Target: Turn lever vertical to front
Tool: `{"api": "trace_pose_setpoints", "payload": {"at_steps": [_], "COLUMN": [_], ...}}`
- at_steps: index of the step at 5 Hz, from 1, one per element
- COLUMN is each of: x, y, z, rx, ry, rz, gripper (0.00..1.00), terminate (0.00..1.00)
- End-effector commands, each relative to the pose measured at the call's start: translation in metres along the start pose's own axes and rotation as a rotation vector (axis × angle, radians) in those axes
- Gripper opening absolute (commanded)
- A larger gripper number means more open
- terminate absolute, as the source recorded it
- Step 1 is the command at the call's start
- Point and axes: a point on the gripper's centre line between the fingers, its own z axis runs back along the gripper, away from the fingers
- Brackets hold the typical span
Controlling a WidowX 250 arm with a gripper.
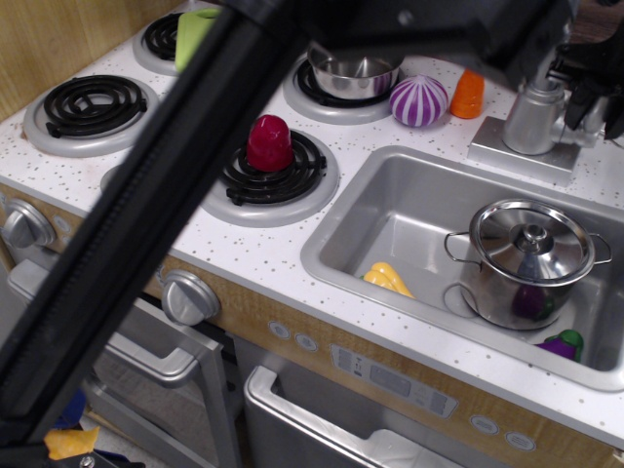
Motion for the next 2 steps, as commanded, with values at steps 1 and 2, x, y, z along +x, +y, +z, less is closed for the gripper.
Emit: {"api": "trace_pose_setpoints", "payload": {"at_steps": [1,2], "x": [0.0043,-0.0052], "y": [0.0048,0.0028], "z": [0.0351,0.0256], "rx": [-0.073,-0.102], "ry": [-0.042,-0.01], "rz": [0.049,0.063], "gripper": [0.0,0.0], "terminate": [0.0,0.0]}}
